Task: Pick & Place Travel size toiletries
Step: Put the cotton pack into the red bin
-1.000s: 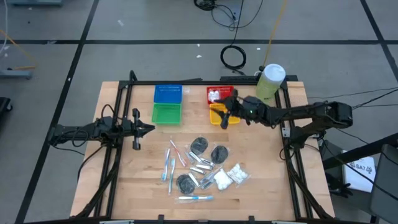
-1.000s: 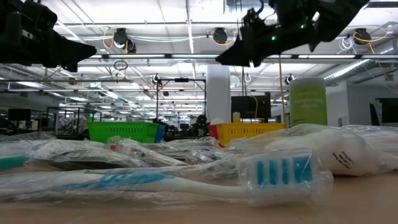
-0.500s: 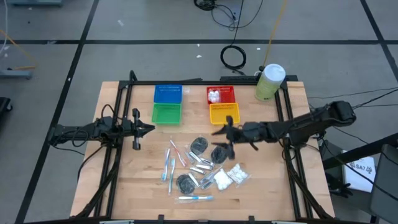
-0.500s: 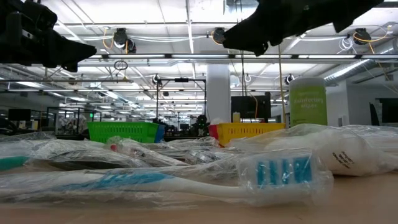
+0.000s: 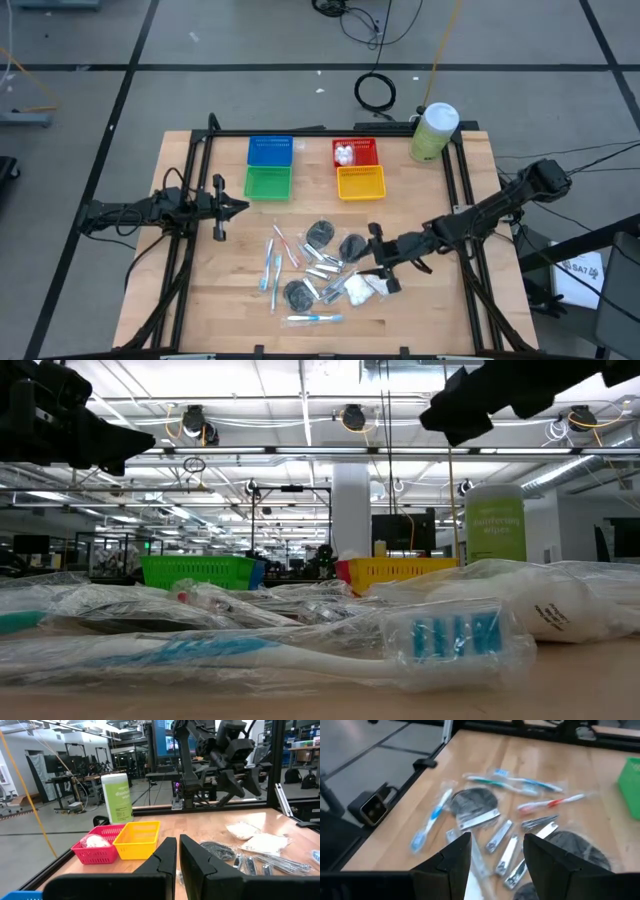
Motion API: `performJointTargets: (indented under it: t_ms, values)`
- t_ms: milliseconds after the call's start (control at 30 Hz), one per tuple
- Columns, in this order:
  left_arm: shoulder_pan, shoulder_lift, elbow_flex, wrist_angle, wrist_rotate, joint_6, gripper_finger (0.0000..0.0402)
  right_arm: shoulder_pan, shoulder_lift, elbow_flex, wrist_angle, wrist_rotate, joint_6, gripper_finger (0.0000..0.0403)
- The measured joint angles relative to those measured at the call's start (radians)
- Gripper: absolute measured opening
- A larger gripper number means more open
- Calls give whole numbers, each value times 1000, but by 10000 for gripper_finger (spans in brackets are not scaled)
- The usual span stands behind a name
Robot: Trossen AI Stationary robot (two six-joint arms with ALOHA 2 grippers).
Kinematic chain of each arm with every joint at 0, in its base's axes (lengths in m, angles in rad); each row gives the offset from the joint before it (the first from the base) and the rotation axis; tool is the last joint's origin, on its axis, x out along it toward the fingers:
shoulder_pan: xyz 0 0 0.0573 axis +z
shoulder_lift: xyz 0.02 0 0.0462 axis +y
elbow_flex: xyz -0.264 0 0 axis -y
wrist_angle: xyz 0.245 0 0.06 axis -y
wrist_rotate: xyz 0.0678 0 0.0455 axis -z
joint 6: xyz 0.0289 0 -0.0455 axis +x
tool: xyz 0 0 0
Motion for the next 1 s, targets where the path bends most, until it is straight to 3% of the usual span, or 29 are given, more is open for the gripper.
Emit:
performJointTargets:
  t_ms: [200,300,533,667,1000]
  values:
    - [0,0,0,0,0,0,24,24,0,0,-16,9,19,169]
    - [0,0,0,0,0,0,24,40,-4,4,-82,63,72,170]
    - [0,0,0,0,0,0,24,80,-12,166,-615,135,291,209]
    - [0,0,0,0,0,0,24,101,-8,180,-739,133,414,230]
    - [0,0,0,0,0,0,24,155,-8,115,-710,108,600,231]
